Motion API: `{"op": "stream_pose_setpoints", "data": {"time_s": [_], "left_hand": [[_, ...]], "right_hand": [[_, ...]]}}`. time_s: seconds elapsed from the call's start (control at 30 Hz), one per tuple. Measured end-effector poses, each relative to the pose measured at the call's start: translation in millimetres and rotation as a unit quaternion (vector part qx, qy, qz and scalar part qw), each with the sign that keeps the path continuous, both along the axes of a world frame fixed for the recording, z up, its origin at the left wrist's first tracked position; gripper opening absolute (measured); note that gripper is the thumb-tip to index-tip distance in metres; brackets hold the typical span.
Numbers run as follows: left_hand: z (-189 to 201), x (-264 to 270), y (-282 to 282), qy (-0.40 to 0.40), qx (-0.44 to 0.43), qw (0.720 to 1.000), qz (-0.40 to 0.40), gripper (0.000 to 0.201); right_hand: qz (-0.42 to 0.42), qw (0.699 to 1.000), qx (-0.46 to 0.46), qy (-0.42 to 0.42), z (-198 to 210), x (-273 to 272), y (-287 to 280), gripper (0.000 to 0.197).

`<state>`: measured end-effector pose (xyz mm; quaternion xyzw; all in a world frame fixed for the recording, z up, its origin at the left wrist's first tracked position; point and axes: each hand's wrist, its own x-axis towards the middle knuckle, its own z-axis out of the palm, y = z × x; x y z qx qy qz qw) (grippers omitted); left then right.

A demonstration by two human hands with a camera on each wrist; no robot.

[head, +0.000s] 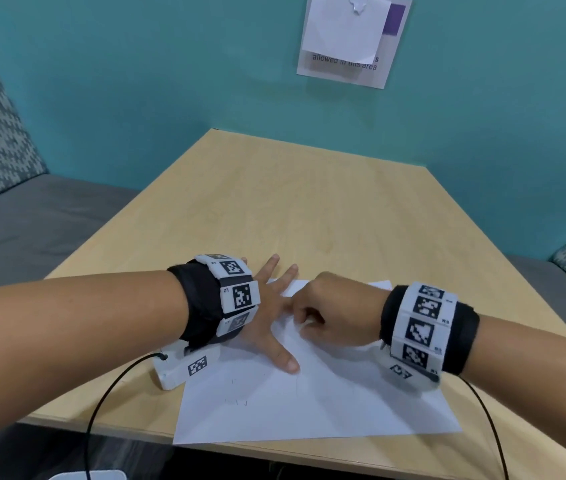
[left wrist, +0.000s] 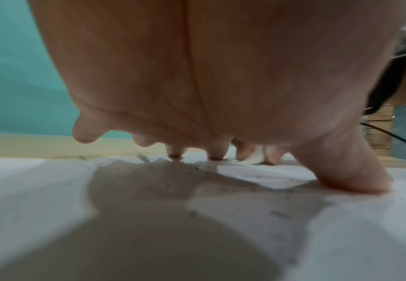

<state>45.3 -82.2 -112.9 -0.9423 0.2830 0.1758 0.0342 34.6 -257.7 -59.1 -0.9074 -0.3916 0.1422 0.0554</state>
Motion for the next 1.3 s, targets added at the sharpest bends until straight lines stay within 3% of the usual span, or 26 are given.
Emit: {"op": "stream_pose_setpoints", "data": {"time_s": [0.07, 0.2, 0.33, 0.5, 0.67, 0.77, 0.93, 1.07, 1.23, 1.3], "left_hand": [[1.6, 0.7, 0.1, -0.004, 0.003, 1.000, -0.004, 0.110], [0.2, 1.2, 0.0, 0.004, -0.002, 1.000, 0.005, 0.110], [5.6, -0.4, -1.9, 0.006, 0.005, 1.000, -0.003, 0.105], [-1.1, 0.4, 1.2, -0.006, -0.002, 1.000, 0.005, 0.108], [0.1, 0.4, 0.4, 0.001, -0.017, 1.000, -0.003, 0.102], [-0.6, 0.2, 0.6, 0.004, -0.020, 1.000, 0.010, 0.108], [1.3, 1.0, -1.4, 0.009, -0.003, 1.000, 0.007, 0.114], [2.6, 1.2, -2.4, 0.021, -0.010, 1.000, 0.016, 0.116], [2.8, 1.8, -2.7, 0.016, 0.008, 1.000, 0.012, 0.118], [3.2, 1.8, -2.3, 0.021, 0.001, 1.000, 0.014, 0.119]], "right_hand": [[0.026, 1.000, -0.008, 0.013, -0.6, -8.7, 3.5, 0.013], [-0.031, 0.999, 0.001, -0.023, 2.4, 14.6, -8.9, 0.011], [0.027, 0.999, 0.009, 0.020, -2.1, -10.7, 1.6, 0.009], [-0.028, 0.999, 0.013, -0.010, 1.6, 9.5, -8.2, 0.011], [0.021, 0.999, 0.009, 0.043, 2.1, -10.1, -1.8, 0.008], [-0.030, 0.999, 0.011, 0.006, 5.8, 9.9, -13.4, 0.013], [0.030, 0.998, 0.013, 0.045, 1.6, -21.6, -5.8, 0.010], [-0.033, 0.999, 0.020, 0.004, 8.9, 3.8, -22.2, 0.010], [0.018, 0.998, 0.006, 0.063, 4.1, -25.3, -10.6, 0.010], [-0.027, 0.999, -0.007, 0.034, 8.4, -6.4, -18.5, 0.011]]}}
